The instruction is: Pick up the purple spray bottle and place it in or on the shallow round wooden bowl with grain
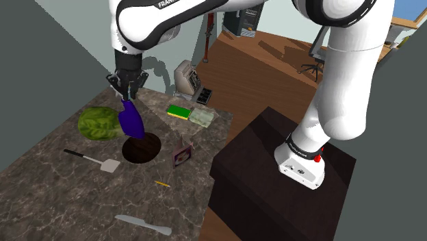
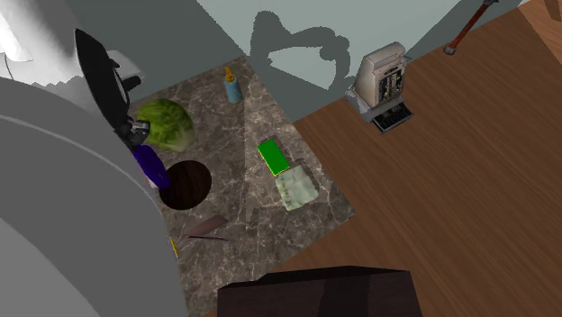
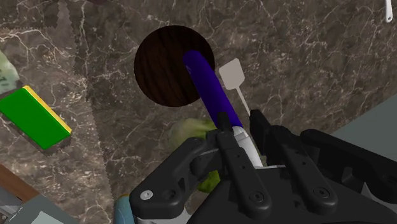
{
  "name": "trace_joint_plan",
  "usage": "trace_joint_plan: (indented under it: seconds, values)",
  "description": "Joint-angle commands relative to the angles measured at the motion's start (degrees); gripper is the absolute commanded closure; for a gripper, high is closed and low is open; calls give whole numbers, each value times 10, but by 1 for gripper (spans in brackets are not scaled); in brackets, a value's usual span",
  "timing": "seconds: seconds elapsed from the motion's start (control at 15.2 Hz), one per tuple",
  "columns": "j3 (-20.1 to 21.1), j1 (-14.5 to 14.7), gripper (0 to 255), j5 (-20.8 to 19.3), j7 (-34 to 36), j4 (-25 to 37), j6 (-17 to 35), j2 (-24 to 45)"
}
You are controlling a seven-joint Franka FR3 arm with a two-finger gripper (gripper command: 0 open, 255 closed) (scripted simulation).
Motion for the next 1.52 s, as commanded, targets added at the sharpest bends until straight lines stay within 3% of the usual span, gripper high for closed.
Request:
trace_joint_plan:
  seconds: [0.0, 1.45]
  values:
    - [0, 0, 255, 0, -3, -7, 14, 7]
    - [-3, 5, 255, 0, -23, -43, 136, 95]
